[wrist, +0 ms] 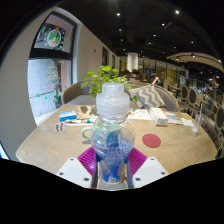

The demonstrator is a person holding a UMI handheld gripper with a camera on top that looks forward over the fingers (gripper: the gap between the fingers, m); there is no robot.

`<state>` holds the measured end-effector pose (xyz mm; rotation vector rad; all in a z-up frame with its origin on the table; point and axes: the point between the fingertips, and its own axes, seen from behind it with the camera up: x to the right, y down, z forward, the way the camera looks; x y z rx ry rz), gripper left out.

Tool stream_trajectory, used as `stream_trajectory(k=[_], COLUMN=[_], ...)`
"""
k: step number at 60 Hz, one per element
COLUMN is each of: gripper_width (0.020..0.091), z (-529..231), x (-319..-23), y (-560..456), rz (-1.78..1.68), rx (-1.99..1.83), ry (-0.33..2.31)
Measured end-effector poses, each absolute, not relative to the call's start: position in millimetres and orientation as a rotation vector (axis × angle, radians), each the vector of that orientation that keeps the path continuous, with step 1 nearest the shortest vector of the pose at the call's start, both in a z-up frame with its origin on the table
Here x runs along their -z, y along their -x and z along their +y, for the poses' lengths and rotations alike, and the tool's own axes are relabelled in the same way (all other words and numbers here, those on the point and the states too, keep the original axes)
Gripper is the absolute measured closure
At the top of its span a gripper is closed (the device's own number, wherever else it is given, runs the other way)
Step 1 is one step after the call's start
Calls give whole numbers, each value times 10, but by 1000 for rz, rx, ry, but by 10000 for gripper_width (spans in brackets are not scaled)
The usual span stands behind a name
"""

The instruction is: Pour water

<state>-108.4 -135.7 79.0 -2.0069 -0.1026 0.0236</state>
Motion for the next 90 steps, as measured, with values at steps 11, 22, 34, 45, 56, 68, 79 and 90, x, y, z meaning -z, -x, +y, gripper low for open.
stream_trajectory(k=[11, 22, 34, 45, 56, 68, 79, 90], gripper_width=[744, 745, 743, 744, 743, 744, 744, 742], z=[-1340, -1083, -549, -9, 370, 593, 582, 464], x=[-970, -1528, -1990, -2195, -2117, -1802, -1733, -1770], y=[940, 401, -261, -363, -128, -30, 0, -26], rz=[-149, -235, -498, -879, -1276, -1618, -1639, -1459], rx=[64, 333, 819, 1283, 1651, 1859, 1810, 1538], ry=[2034, 1991, 1919, 1709, 1428, 1196, 1223, 1502])
